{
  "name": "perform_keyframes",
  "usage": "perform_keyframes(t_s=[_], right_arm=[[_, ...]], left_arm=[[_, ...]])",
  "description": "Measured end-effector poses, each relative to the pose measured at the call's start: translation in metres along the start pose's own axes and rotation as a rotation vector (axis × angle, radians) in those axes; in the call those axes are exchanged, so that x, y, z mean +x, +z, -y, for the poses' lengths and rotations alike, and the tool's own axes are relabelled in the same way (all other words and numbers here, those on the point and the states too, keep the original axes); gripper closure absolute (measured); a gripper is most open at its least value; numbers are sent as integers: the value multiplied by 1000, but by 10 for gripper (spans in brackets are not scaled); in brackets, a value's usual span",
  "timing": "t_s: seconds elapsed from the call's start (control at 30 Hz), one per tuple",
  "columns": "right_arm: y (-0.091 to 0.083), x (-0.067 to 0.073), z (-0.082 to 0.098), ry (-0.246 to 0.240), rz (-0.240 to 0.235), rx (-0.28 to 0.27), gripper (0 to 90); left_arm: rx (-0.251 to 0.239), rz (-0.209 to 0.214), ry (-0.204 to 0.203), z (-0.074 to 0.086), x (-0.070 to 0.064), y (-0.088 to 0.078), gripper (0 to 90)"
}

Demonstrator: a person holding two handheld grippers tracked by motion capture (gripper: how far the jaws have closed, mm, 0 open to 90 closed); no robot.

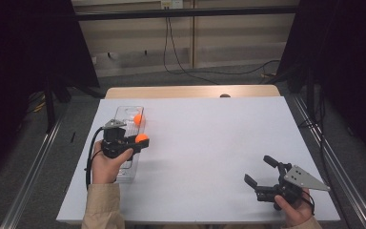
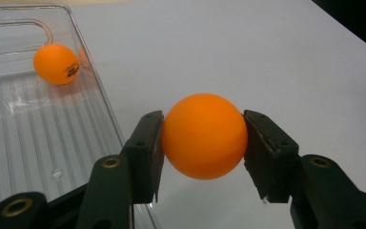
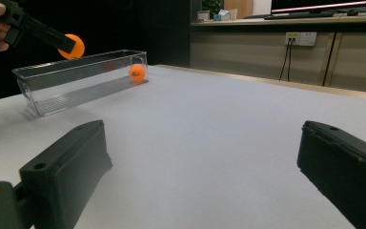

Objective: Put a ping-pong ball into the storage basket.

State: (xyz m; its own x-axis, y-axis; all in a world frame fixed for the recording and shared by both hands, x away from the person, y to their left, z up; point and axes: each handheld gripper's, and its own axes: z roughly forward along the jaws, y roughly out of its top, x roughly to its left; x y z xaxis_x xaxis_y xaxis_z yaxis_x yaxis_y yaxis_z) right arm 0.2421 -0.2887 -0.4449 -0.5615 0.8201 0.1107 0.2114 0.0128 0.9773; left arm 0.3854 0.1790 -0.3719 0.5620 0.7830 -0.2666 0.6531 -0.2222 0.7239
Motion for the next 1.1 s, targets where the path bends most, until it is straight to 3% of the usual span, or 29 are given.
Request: perform_keyframes(t_s=[1.1], right_arm=[[0, 0, 0, 0, 0, 0, 24]], left_arm=[[-17, -23, -6, 1, 6, -7, 508]])
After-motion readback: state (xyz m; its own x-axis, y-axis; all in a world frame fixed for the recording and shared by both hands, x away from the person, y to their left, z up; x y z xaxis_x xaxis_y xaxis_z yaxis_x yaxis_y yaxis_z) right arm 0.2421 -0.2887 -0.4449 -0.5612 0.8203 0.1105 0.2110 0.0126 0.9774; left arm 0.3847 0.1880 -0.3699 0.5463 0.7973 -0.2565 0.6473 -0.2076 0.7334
